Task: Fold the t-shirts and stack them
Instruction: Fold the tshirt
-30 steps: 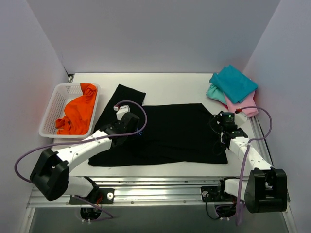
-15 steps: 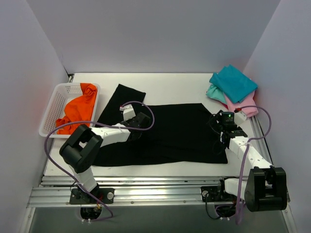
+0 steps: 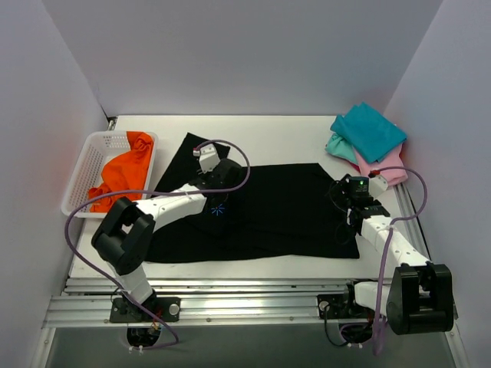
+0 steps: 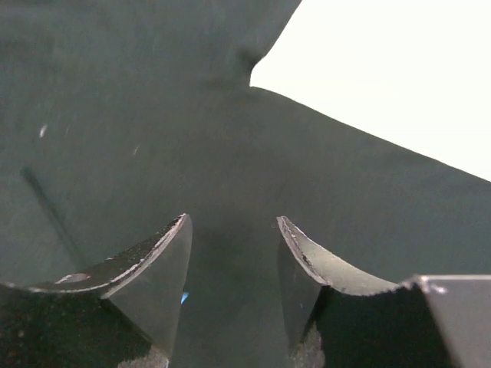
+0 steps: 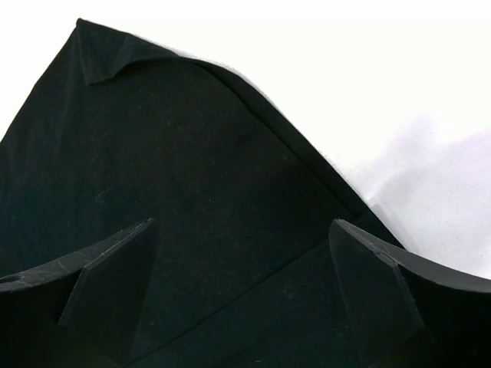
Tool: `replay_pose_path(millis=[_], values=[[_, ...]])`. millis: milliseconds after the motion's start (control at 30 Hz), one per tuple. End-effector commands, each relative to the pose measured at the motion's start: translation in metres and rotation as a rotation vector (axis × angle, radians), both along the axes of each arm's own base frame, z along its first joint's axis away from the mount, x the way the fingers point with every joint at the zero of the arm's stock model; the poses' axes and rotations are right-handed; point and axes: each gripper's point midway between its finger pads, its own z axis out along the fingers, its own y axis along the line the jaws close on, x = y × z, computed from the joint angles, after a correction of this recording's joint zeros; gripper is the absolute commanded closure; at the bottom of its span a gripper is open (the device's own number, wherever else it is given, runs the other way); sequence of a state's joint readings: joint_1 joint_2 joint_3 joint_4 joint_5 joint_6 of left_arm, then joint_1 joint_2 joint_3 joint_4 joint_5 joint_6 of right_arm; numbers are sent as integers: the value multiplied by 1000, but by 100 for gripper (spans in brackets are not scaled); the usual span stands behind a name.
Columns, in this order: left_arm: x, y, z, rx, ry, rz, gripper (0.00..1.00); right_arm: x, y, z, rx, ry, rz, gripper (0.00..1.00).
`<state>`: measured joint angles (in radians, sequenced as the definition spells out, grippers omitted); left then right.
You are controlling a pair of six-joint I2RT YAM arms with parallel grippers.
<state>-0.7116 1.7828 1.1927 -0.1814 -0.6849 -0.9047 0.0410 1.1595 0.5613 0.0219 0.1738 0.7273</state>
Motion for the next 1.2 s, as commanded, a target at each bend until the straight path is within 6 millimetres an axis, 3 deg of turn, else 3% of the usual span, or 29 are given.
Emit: replay_pose_path(millis=[0,333,500,667,867,1000,1167], values=[[-31,8,0,-58,51,-60,44,1,1,0,-12,-8,14,11],[-80,52,-28,-12,147,-24,44,1,4,-1,-10,-7,23,11],[-85,62,-60,0,216,-2,46,1,4,-1,-9,-7,26,11],[-83,57,-91,-51,283,-25,48,0,4,-2,-9,-4,24,11],[-82,55,-96,-82,296,-37,52,0,3,-2,-17,0,19,11],[-83,56,-98,-83,300,-39,63,1,2,-2,-20,1,15,11],[-87,53,-95,-101,305,-61,68,1,2,-4,-22,6,16,11]])
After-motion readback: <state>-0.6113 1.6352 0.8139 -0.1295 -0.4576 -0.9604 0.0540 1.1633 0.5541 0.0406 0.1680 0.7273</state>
